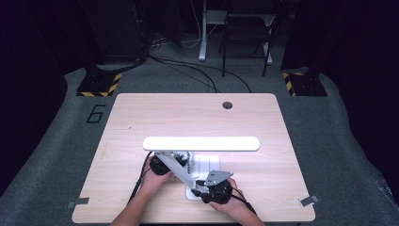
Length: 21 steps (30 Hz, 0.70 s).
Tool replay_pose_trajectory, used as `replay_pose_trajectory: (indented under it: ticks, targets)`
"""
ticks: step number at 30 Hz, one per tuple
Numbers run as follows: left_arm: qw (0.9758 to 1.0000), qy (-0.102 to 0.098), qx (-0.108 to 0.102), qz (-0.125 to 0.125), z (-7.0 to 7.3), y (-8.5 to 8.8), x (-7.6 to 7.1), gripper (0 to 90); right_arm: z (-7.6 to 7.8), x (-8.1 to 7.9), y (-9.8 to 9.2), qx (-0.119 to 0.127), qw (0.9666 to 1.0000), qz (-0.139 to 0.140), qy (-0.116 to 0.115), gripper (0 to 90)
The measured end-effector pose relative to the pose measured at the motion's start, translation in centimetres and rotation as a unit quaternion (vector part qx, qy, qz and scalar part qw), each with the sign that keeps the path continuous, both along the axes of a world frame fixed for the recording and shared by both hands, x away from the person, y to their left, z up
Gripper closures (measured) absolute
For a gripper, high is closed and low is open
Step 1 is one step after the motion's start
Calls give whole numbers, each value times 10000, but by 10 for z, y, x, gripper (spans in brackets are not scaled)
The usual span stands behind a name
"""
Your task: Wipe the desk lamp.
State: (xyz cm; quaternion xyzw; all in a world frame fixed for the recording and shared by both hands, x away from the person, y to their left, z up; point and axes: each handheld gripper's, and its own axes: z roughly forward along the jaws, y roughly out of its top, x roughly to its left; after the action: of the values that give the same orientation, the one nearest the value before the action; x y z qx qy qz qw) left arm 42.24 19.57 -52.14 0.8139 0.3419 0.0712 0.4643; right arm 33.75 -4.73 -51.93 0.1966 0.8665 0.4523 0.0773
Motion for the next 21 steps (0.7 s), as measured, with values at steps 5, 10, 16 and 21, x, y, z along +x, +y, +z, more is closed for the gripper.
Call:
replay_pose_trajectory:
  ticks: [5,10,16,21]
  targets:
    - [9998,33,-127,134,-2,2,7,779,0,0,0,-21,10000,5,-28,592]
    - [9995,84,-241,200,-4,1,10,780,0,1,0,-5,10000,24,-57,592]
    - [9996,85,-196,160,-3,0,6,784,0,1,0,-1,10000,-12,-54,592]
    - [10000,91,-29,-7,-1,0,-1,785,0,1,0,5,10000,26,-57,592]
